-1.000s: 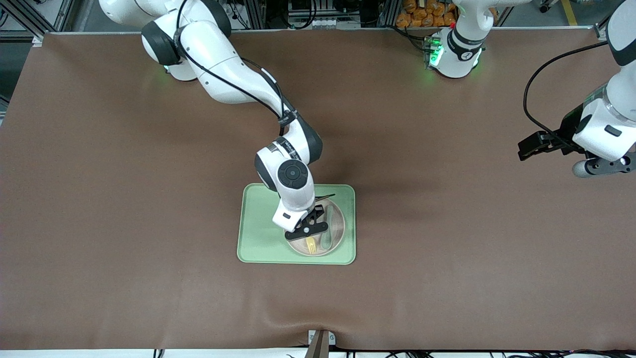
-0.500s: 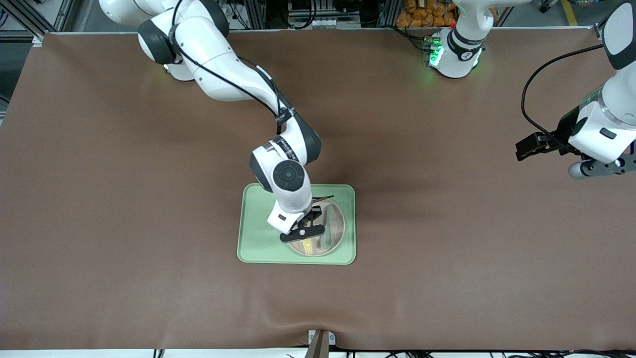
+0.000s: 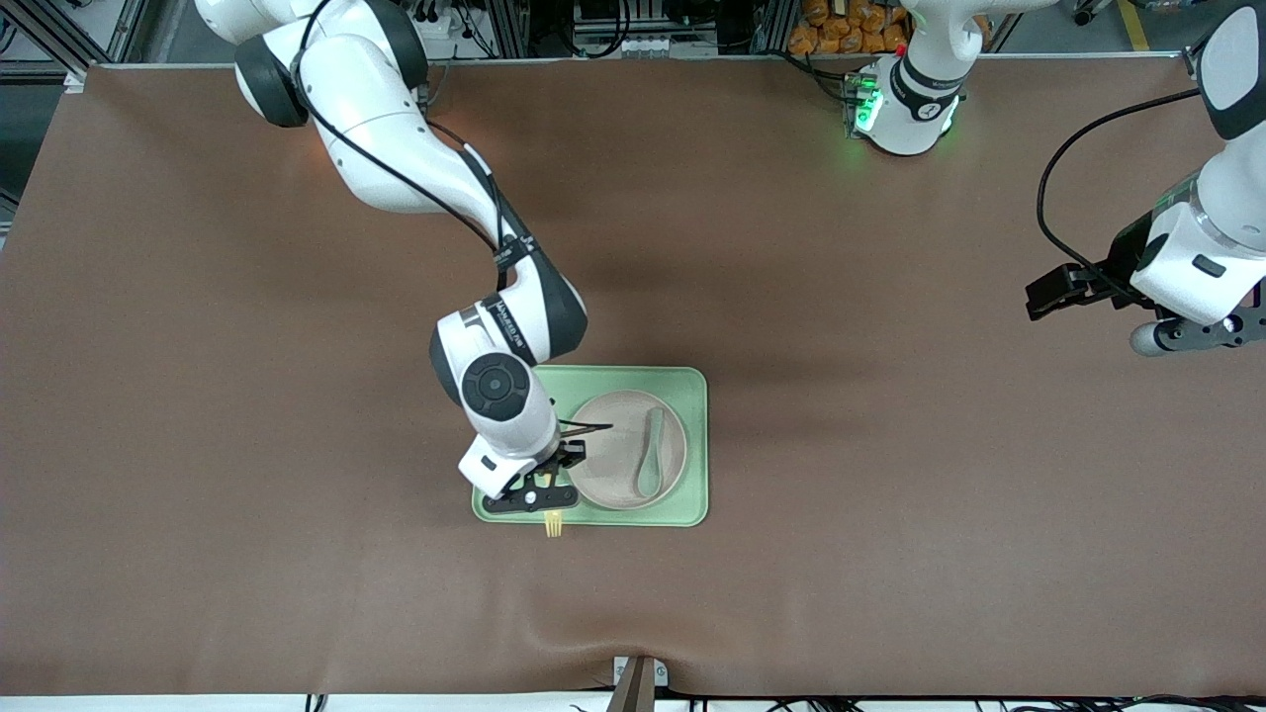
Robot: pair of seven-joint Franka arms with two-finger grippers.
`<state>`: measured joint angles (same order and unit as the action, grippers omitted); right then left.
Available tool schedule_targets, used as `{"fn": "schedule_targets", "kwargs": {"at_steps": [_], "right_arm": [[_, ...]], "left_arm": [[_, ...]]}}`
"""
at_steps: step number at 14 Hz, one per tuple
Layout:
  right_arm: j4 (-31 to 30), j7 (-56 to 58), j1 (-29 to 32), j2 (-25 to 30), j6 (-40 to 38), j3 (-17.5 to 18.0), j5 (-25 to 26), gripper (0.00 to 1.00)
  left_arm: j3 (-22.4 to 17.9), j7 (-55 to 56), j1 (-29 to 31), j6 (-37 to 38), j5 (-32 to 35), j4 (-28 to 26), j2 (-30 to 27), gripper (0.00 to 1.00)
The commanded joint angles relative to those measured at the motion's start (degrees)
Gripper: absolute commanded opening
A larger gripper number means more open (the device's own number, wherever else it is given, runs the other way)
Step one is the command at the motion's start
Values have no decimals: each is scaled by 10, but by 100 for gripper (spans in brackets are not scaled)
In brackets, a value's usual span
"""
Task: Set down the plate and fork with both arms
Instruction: 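Lift the fork and set it on the tray beside the plate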
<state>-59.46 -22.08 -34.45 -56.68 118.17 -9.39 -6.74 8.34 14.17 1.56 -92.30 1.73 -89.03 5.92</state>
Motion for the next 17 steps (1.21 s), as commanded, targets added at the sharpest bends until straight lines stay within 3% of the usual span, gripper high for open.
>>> {"fn": "schedule_targets", "kwargs": {"at_steps": [1, 7, 11, 12, 13, 15, 17], "right_arm": [[-87, -1, 10, 54, 6, 2, -9, 0], [-196, 0, 6, 82, 72, 2, -9, 0], [-209, -1, 0, 90, 60, 5, -10, 5], [-209, 4, -1, 95, 56, 4, -9, 32], [-204, 8, 0, 97, 43, 4, -9, 74], [-187, 26, 3, 99, 26, 2, -3, 100], [-177, 48, 6, 99, -1, -1, -2, 100]], "left_arm": [[4, -10, 8, -9, -13, -18, -19, 100], [4, -10, 7, -12, -13, -21, -19, 100], [4, -10, 7, -12, -13, -21, -19, 100], [4, -10, 7, -12, -13, -21, -19, 100], [4, -10, 7, -12, -13, -21, -19, 100], [4, -10, 7, -12, -13, -21, -19, 100], [4, -10, 7, -12, -13, -21, -19, 100]]}}
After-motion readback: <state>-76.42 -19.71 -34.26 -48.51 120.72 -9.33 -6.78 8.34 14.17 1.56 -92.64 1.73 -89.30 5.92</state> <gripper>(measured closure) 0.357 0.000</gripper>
